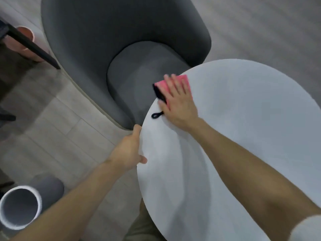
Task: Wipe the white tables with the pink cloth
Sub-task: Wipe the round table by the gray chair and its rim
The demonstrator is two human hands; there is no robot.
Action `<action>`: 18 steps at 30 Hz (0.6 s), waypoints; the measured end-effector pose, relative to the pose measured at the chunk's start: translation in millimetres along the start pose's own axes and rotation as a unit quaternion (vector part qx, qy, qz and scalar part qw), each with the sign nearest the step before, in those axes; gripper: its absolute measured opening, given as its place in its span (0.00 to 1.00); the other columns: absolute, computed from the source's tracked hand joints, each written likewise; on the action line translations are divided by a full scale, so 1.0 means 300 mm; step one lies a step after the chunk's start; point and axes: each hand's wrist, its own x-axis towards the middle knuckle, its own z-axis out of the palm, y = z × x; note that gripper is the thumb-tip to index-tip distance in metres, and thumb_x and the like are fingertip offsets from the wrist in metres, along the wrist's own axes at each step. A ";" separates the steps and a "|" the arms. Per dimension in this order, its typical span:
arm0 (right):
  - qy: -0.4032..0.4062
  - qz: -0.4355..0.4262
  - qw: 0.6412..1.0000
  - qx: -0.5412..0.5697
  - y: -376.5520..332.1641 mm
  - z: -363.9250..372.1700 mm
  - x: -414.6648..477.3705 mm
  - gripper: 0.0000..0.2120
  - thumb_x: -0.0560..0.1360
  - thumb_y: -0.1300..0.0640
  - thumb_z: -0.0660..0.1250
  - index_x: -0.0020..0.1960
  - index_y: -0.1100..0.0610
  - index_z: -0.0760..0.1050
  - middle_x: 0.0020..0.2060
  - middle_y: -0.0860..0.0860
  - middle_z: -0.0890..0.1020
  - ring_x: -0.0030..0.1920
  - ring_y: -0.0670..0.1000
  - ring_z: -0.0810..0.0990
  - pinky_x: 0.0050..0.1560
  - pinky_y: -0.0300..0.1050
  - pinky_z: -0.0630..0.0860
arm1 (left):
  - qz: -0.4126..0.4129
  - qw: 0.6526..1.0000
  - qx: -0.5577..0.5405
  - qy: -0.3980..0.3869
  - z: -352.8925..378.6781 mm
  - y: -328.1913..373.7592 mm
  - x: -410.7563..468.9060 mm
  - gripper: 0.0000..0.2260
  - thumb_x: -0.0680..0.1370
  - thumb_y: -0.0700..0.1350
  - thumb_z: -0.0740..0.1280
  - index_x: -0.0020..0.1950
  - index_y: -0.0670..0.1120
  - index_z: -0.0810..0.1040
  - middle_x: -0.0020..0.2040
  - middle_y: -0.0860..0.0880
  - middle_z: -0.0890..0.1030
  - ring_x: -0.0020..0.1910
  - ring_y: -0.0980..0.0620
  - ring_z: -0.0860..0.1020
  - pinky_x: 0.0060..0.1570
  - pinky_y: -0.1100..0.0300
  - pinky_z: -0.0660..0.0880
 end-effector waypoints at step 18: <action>-0.036 -0.173 0.984 -0.016 0.186 -0.032 0.046 0.28 0.89 0.43 0.51 0.87 0.48 0.59 0.87 0.51 0.59 0.87 0.55 0.53 0.87 0.59 0.43 | 0.161 0.850 0.501 0.013 -0.026 0.187 0.032 0.78 0.62 0.72 0.82 0.85 0.37 0.31 0.83 0.32 0.28 0.85 0.31 0.32 0.86 0.40 0.46</action>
